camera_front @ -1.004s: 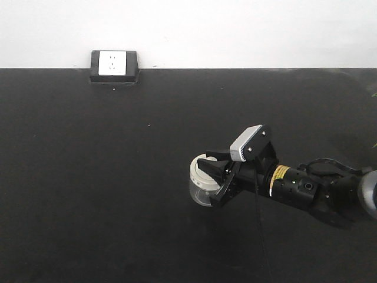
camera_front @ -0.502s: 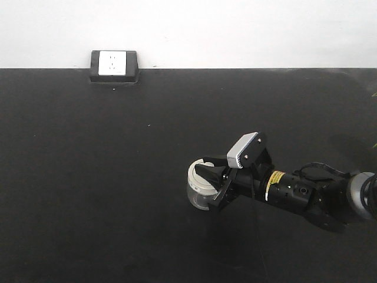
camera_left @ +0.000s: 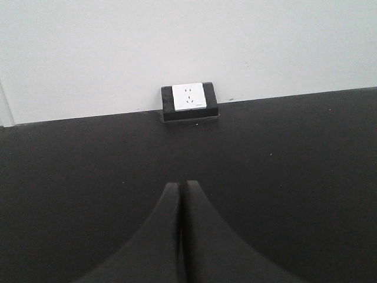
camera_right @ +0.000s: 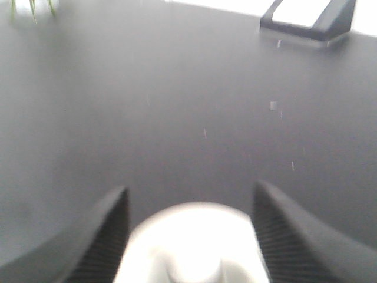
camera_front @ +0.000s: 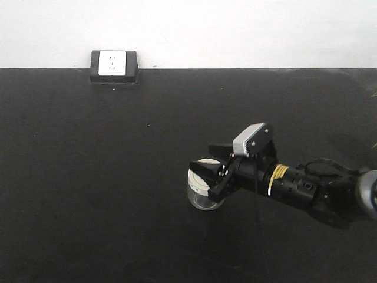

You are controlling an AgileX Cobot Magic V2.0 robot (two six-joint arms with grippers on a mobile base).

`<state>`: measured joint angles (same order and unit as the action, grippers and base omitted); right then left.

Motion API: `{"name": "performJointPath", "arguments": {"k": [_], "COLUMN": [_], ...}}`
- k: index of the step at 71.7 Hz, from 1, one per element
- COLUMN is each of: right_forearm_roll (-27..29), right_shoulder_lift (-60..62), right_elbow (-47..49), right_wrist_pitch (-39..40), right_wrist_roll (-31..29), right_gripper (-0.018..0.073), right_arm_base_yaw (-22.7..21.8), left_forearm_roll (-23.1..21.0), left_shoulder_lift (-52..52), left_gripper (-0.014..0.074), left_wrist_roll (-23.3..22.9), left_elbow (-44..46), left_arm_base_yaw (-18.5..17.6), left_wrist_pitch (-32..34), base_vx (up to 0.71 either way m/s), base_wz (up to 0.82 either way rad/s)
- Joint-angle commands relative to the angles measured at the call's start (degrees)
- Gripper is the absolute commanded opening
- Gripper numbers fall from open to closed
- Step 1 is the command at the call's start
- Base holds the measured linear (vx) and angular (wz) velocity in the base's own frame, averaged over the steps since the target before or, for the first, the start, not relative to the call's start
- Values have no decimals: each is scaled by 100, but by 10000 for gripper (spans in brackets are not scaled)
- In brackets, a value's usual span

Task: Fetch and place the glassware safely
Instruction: 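Extend the right gripper and lower the jar onto the counter, then open the right gripper and withdraw it from the jar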

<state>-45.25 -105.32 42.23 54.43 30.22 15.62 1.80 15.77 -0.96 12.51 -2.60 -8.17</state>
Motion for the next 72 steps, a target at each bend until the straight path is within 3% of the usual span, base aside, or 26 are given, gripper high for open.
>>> {"name": "performJointPath", "arguments": {"k": [1,18,46,72], "right_forearm_roll": [-30,-580,-1130,-1235], "right_shoulder_lift": [651,1940,4756,7364], "right_elbow": [124,124,-39,-1206], "right_wrist_pitch": [285,-446,-2868,-4378], "right_wrist_roll": [426,1131,2356,2758], "right_gripper": [485,474,467,467], "right_arm_base_yaw": [7,7,7,7], "left_forearm_roll": [-45,-45,-45,-45], "left_shoulder_lift": [55,55,55,55], "left_gripper": [-7,-7,-7,-7], "left_wrist_roll": [-11,-11,-11,-11], "left_elbow": [153,153,153,153], "left_arm_base_yaw": [-28,-28,-28,-28], "left_wrist_pitch": [421,421,421,421], "base_vx": [0,0,0,0], "base_wz": [0,0,0,0]}}
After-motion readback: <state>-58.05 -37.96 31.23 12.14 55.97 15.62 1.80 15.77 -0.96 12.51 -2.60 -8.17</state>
